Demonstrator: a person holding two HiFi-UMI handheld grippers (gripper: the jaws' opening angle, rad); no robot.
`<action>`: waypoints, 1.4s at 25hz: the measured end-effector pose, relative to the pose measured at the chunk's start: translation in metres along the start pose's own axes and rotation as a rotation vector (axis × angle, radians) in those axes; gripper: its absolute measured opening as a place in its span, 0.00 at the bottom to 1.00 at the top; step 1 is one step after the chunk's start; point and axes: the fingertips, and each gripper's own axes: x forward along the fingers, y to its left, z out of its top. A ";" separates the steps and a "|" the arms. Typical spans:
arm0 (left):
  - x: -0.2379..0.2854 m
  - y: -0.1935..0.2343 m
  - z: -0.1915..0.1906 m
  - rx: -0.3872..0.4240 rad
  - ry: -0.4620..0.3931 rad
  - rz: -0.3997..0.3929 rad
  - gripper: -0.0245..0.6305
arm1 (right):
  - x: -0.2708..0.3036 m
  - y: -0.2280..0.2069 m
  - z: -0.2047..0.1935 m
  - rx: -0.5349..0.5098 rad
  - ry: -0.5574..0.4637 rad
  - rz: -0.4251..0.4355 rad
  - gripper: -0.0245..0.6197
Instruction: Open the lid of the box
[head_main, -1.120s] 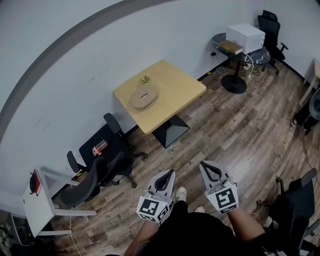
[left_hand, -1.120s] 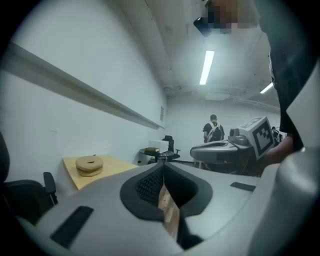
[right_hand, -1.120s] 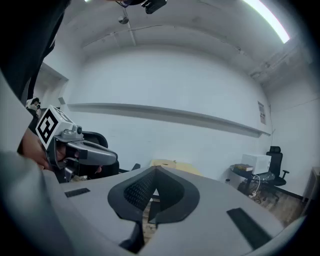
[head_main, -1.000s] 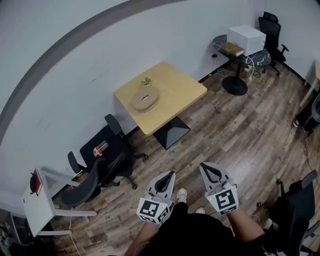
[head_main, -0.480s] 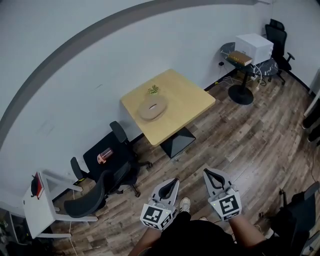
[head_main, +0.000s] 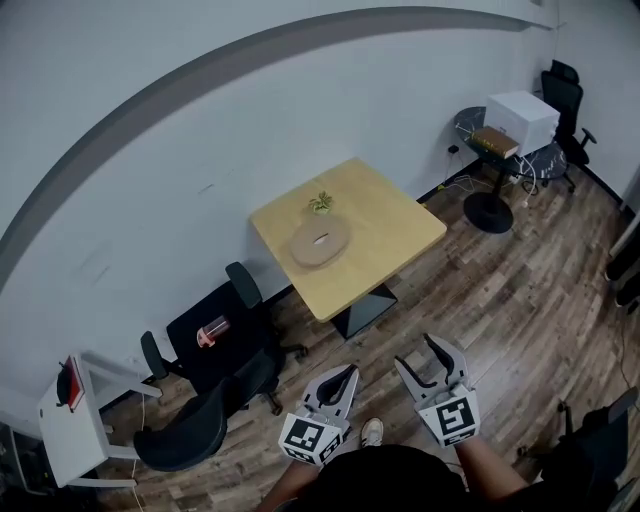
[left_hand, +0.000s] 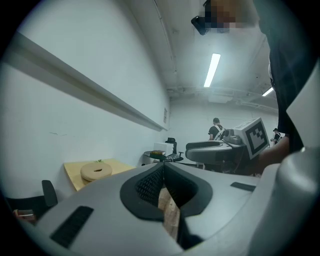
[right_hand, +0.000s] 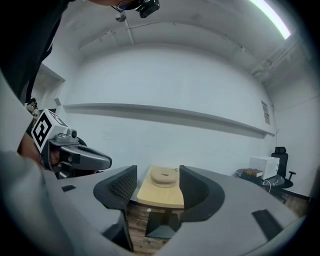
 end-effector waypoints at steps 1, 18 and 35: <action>0.002 0.008 0.001 0.001 0.000 -0.008 0.07 | 0.010 0.002 -0.001 -0.001 0.018 0.012 0.48; 0.034 0.094 -0.004 -0.032 0.005 -0.010 0.07 | 0.115 -0.001 -0.017 -0.065 0.151 0.134 0.96; 0.152 0.164 0.002 -0.029 0.022 0.123 0.07 | 0.234 -0.101 -0.048 -0.138 0.187 0.265 0.96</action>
